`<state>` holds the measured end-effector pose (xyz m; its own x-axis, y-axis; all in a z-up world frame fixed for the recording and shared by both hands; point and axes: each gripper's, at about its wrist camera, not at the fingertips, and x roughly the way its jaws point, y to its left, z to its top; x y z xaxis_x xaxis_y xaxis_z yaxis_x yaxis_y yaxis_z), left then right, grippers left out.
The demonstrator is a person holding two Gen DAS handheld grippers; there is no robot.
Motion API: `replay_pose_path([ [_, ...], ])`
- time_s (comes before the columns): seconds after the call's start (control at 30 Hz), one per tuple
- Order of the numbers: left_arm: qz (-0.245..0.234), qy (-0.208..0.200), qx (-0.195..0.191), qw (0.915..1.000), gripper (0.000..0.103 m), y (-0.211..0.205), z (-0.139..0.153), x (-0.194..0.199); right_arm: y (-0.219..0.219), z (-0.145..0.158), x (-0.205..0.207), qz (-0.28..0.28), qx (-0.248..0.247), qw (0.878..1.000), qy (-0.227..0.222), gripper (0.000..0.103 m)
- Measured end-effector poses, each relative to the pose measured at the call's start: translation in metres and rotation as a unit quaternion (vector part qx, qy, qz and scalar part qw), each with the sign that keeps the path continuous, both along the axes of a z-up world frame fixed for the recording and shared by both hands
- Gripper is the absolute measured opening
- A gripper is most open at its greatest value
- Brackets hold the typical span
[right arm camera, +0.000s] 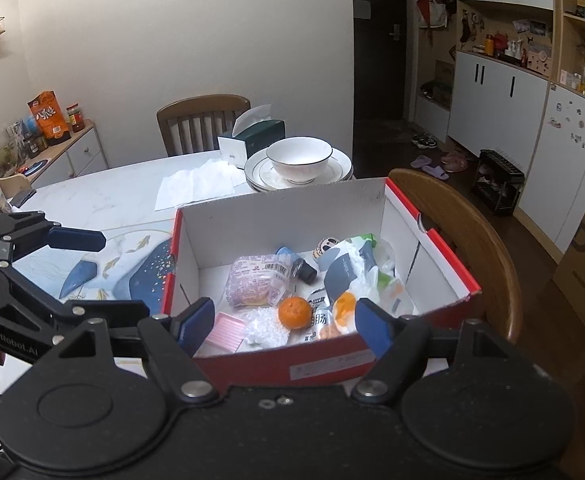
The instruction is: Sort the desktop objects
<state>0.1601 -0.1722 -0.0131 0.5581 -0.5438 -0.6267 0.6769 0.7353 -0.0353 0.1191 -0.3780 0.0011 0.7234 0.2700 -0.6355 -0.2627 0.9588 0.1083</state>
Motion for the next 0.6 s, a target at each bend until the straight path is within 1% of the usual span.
replay_pose_path([
  [0.1, 0.006, -0.002, -0.003, 1.0000, 0.103, 0.004, 0.002, -0.004, 0.004, 0.001, -0.010, -0.008, -0.004, 1.000, -0.008, 0.078],
  [0.23, 0.013, -0.005, -0.017, 0.9998, 0.103, 0.013, 0.007, -0.010, 0.007, 0.004, -0.025, -0.021, -0.001, 1.000, -0.021, 0.078],
  [0.37, 0.014, -0.010, -0.017, 0.9997, 0.103, 0.018, 0.010, -0.017, 0.011, 0.005, -0.034, -0.026, 0.000, 0.999, -0.026, 0.078],
  [0.47, 0.009, -0.008, -0.022, 0.9997, 0.103, 0.021, 0.012, -0.021, 0.013, 0.006, -0.038, -0.028, 0.004, 0.999, -0.026, 0.078],
  [0.6, -0.002, -0.018, -0.020, 0.9996, 0.103, 0.021, 0.014, -0.028, 0.015, 0.007, -0.044, -0.031, 0.008, 0.999, -0.029, 0.078],
])
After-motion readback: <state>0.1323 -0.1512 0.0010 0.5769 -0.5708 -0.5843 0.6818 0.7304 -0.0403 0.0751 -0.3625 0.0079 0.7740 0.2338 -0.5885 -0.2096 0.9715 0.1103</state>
